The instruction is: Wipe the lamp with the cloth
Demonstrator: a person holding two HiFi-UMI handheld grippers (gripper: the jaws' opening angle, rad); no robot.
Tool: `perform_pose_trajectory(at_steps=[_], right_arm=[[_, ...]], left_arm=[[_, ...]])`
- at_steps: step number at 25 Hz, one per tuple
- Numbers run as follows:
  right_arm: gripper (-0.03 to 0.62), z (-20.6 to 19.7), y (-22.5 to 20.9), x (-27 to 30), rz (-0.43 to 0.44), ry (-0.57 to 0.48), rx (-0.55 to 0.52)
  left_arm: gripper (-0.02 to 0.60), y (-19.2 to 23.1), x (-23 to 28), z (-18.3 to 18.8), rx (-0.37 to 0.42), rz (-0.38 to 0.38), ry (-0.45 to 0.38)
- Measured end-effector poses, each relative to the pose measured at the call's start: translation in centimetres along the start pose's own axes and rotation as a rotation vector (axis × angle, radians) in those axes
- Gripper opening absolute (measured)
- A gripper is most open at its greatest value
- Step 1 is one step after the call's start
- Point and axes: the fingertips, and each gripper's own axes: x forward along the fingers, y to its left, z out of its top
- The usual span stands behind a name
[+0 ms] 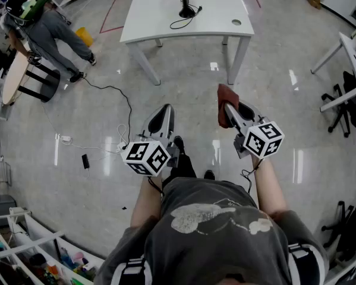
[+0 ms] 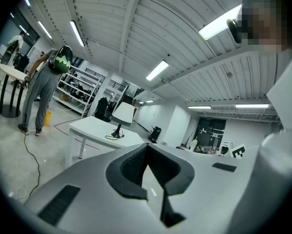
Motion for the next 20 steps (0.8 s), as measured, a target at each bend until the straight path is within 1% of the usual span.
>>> perform_pose_trajectory(at_steps=[3, 5, 8, 12, 16, 20], right_arm=[[0.086, -1.2, -0.5, 1.2, -0.033, 0.039, 0.027], [0.086, -1.0, -1.0, 3.5, -0.046, 0.055, 0.035], [0.086, 0.9, -1.9, 8.7, -0.046, 0.062, 0.054], [0.086, 3.5, -2.2, 15.1, -0.027, 0.065, 0.052], [0.086, 5.0, 0.5, 22.1, 0.014, 0.069, 0.03], [0.086, 5.7, 2.0, 27.6, 0.017, 0.11, 0.015]], left_arm=[[0.008, 1.7, 1.1, -0.8, -0.033, -0.02, 0.04], [0.008, 3.6, 2.4, -0.1, -0.035, -0.022, 0.044], [0.008, 7.0, 5.4, 2.2, -0.04, -0.017, 0.03], [0.008, 10.6, 8.6, 5.1, 0.005, -0.03, 0.025], [0.008, 15.2, 9.0, 9.0, 0.023, -0.061, 0.013], [0.008, 20.2, 9.9, 11.9, 0.004, -0.047, 0.005]])
